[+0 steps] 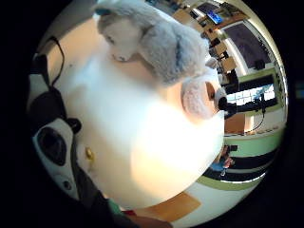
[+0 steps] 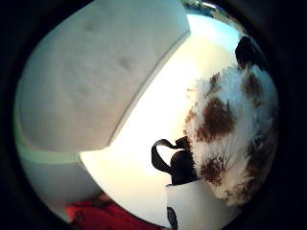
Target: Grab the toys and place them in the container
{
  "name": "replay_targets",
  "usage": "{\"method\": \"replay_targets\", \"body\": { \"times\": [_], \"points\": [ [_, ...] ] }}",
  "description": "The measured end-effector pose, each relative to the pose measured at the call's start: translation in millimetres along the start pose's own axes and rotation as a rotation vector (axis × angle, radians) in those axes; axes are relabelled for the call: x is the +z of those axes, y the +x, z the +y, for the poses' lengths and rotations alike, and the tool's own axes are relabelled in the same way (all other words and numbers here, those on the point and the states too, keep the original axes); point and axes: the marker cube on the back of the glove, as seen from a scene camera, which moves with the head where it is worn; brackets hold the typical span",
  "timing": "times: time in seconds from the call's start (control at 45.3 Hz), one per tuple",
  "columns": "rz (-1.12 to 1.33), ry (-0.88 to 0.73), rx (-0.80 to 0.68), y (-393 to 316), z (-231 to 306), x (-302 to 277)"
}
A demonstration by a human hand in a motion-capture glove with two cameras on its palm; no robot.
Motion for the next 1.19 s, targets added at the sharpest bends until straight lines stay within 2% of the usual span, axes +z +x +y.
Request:
{"method": "replay_targets", "body": {
  "times": [0.398,0.619,0.729,0.906,1.06,1.149,1.193],
  "points": [
    [-0.067,0.027,0.018,13,-7,-46],
    [-0.012,0.038,0.044,8,-22,-74],
    [0.036,0.043,-0.009,7,-30,-91],
    [-0.027,0.070,0.119,0,-56,-128],
    [-0.020,0.082,-0.015,-6,-72,-155],
    [-0.014,0.094,0.065,-14,-85,-167],
    [-0.013,0.102,0.044,-21,-91,-174]
  ]
}}
